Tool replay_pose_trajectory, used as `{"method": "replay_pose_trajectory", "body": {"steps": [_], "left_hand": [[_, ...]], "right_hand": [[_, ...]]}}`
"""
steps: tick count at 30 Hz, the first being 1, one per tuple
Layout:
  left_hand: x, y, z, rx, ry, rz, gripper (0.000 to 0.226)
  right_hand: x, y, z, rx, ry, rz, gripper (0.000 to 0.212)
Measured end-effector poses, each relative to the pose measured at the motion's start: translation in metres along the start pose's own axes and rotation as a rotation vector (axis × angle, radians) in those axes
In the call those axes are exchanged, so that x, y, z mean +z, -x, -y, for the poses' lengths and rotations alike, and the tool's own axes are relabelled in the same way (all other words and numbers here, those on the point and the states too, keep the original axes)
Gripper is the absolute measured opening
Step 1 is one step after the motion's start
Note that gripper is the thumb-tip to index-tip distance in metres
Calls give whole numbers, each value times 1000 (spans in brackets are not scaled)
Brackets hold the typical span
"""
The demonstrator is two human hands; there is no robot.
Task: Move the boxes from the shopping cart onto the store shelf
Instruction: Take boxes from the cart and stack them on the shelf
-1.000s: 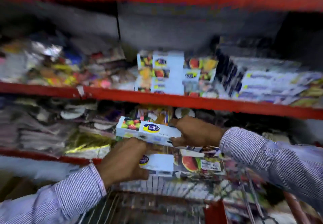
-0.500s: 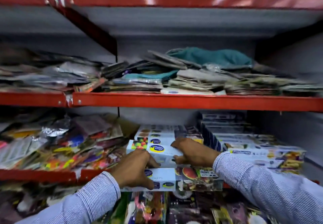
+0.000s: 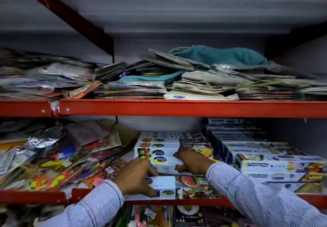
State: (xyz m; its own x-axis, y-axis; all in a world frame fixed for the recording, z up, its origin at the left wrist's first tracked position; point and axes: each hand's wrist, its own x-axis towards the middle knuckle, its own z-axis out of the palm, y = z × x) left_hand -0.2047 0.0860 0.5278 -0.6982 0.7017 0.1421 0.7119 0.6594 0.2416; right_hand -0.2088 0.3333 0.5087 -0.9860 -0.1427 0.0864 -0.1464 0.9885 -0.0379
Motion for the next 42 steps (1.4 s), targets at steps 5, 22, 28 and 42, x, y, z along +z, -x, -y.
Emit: {"method": "replay_pose_trajectory", "body": {"steps": [5, 22, 28, 42], "left_hand": [[6, -7, 5, -6, 4, 1, 53], [19, -48, 4, -50, -12, -93, 63], [40, -57, 6, -14, -102, -182, 65], [73, -51, 15, 47, -208, -231, 49]], "right_hand": [[5, -7, 1, -38, 90, -68, 52], [-26, 17, -12, -11, -188, -126, 26], [-4, 45, -19, -16, -72, 12, 44], [34, 53, -18, 26, -114, -232, 37]]}}
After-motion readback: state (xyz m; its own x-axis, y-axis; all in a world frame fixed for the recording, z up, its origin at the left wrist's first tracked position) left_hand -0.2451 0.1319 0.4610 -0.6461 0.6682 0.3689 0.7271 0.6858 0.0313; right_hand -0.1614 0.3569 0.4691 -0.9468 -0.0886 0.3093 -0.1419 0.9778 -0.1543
